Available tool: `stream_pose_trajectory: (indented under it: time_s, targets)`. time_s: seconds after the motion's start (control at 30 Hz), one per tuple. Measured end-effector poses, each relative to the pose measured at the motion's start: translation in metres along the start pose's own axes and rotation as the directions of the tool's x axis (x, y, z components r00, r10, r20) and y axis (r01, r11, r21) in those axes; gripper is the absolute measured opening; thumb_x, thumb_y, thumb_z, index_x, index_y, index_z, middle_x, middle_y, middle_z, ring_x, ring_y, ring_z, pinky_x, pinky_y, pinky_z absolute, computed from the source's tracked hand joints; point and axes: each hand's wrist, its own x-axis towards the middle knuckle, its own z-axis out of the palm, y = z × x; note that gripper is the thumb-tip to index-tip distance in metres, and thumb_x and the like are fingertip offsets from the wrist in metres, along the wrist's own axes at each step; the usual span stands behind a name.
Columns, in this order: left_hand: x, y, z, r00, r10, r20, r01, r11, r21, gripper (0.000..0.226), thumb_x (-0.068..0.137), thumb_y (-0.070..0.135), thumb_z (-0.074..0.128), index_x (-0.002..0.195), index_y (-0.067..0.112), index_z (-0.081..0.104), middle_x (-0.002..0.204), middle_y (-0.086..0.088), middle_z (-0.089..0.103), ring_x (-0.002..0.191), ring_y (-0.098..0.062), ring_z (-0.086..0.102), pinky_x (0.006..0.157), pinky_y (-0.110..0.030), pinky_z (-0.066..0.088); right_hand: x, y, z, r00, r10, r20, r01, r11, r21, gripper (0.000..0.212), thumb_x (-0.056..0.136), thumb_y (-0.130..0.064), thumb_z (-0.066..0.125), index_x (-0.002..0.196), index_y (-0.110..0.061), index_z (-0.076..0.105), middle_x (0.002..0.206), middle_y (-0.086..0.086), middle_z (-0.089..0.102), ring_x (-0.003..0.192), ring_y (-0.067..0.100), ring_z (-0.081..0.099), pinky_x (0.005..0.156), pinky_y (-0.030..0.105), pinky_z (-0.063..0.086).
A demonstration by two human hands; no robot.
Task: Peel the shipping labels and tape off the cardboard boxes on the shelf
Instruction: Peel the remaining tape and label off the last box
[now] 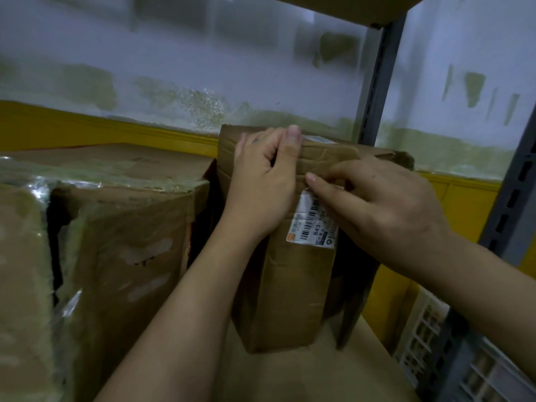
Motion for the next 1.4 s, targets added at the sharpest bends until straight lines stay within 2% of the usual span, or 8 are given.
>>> stream_pose_trajectory:
  time_s: [0.23,0.47,0.6,0.9,1.13,1.23,1.3,1.4]
  targets:
    - [0.000,0.002,0.002,1.000,-0.014,-0.004,0.014,1.000,-0.006,0.040,0.099,0.040,0.037,0.064,0.023,0.049,0.066,0.010,0.052,0.070,-0.014,0.048,0.093,-0.075,0.035,0.003,-0.005,0.007,0.991,-0.018,-0.130,0.016,1.000,-0.014,0.020,0.095,-0.008,0.061,0.080,-0.001,0.072,0.077,0.014,0.067,0.063,0.030,0.059,0.053,0.039,0.047]
    - [0.002,-0.002,0.005,1.000,0.012,0.004,-0.012,1.000,0.027,0.041,0.097,0.044,0.035,0.064,0.019,0.042,0.064,0.011,0.044,0.067,-0.012,0.043,0.090,-0.069,0.039,0.002,-0.005,0.005,0.994,0.016,-0.111,-0.018,1.000,-0.017,0.021,0.095,-0.011,0.057,0.081,-0.003,0.070,0.082,0.014,0.068,0.069,0.032,0.063,0.055,0.038,0.049]
    - [0.003,-0.002,0.007,1.000,0.000,-0.006,0.000,0.999,0.034,0.038,0.099,0.037,0.039,0.061,0.030,0.038,0.057,0.017,0.040,0.063,-0.003,0.039,0.090,-0.071,0.037,0.003,-0.001,-0.001,0.999,-0.011,-0.050,0.008,0.998,-0.066,0.022,0.096,-0.013,0.055,0.080,-0.004,0.068,0.082,0.014,0.066,0.070,0.032,0.062,0.052,0.037,0.047]
    - [0.003,-0.002,0.010,1.000,0.013,0.012,-0.014,0.999,0.038,0.037,0.095,0.045,0.039,0.062,0.029,0.042,0.059,0.016,0.041,0.064,-0.005,0.043,0.093,-0.074,0.036,-0.004,-0.006,-0.015,1.000,0.017,0.017,-0.015,0.993,-0.113,0.021,0.094,-0.013,0.057,0.077,-0.007,0.067,0.078,0.010,0.063,0.065,0.028,0.059,0.051,0.027,0.023]
    - [0.003,-0.002,0.007,1.000,0.010,0.001,-0.010,0.999,0.045,0.040,0.098,0.041,0.041,0.063,0.023,0.048,0.061,0.013,0.044,0.066,-0.008,0.045,0.093,-0.074,0.037,-0.012,-0.009,-0.019,0.998,0.060,0.015,-0.061,0.998,0.015,0.019,0.094,-0.012,0.060,0.081,-0.003,0.069,0.082,0.014,0.066,0.067,0.030,0.063,0.045,0.034,0.043]
    - [0.003,-0.004,0.005,1.000,0.024,-0.014,-0.023,0.998,0.065,0.046,0.097,0.043,0.037,0.071,0.010,0.056,0.065,0.011,0.048,0.071,-0.013,0.048,0.093,-0.072,0.038,-0.020,-0.023,-0.024,0.972,0.214,0.093,-0.225,0.965,0.136,0.019,0.094,-0.019,0.058,0.086,-0.007,0.072,0.084,0.008,0.069,0.067,0.023,0.065,0.046,0.033,0.048]
    - [0.003,-0.002,0.007,0.999,0.034,-0.016,-0.033,0.996,0.080,0.046,0.098,0.041,0.037,0.071,0.008,0.056,0.066,0.011,0.048,0.072,-0.014,0.048,0.093,-0.072,0.038,-0.015,-0.040,-0.029,0.837,0.475,0.272,-0.537,0.807,0.246,0.030,0.092,-0.042,0.055,0.080,-0.019,0.071,0.071,-0.006,0.067,0.059,0.011,0.062,0.045,0.031,0.048]
    - [0.002,-0.001,0.007,0.999,0.027,-0.024,-0.026,0.998,0.065,0.041,0.098,0.040,0.037,0.067,0.018,0.051,0.063,0.011,0.045,0.067,-0.009,0.045,0.093,-0.074,0.037,0.008,-0.054,-0.030,0.392,0.629,0.671,-0.901,0.114,0.419,0.053,0.076,-0.069,0.053,0.069,-0.019,0.069,0.059,-0.002,0.066,0.049,0.010,0.063,0.050,0.030,0.053]
